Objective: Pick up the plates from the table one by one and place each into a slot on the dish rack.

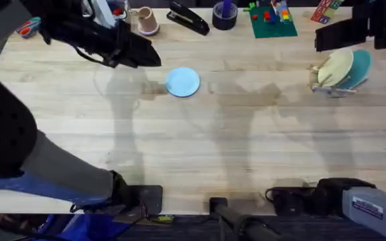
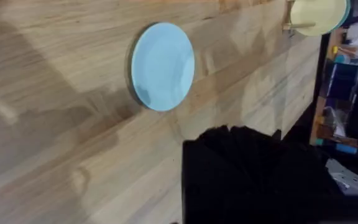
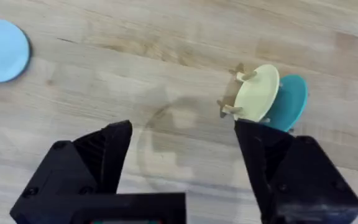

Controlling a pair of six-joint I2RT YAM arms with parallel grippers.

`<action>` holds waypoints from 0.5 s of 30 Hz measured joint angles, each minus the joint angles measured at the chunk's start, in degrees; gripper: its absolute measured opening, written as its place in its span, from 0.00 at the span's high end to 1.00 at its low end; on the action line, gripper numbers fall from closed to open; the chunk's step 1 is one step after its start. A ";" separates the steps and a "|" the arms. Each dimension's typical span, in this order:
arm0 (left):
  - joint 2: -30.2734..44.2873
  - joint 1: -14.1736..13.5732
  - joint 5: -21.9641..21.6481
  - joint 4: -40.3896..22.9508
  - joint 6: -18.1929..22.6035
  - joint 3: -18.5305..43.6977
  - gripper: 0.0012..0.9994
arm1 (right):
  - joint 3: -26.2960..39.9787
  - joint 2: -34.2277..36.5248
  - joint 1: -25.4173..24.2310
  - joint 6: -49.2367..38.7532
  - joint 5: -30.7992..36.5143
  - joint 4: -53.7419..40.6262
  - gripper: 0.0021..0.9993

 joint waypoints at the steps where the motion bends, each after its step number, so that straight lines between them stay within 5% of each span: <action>1: 0.44 0.00 0.56 0.79 0.02 -0.73 0.96 | 0.00 0.00 0.00 0.00 0.00 -0.01 0.00; 15: 7.59 0.00 5.07 8.56 -0.11 -4.29 0.96 | 0.00 0.00 0.00 0.00 0.00 0.00 0.00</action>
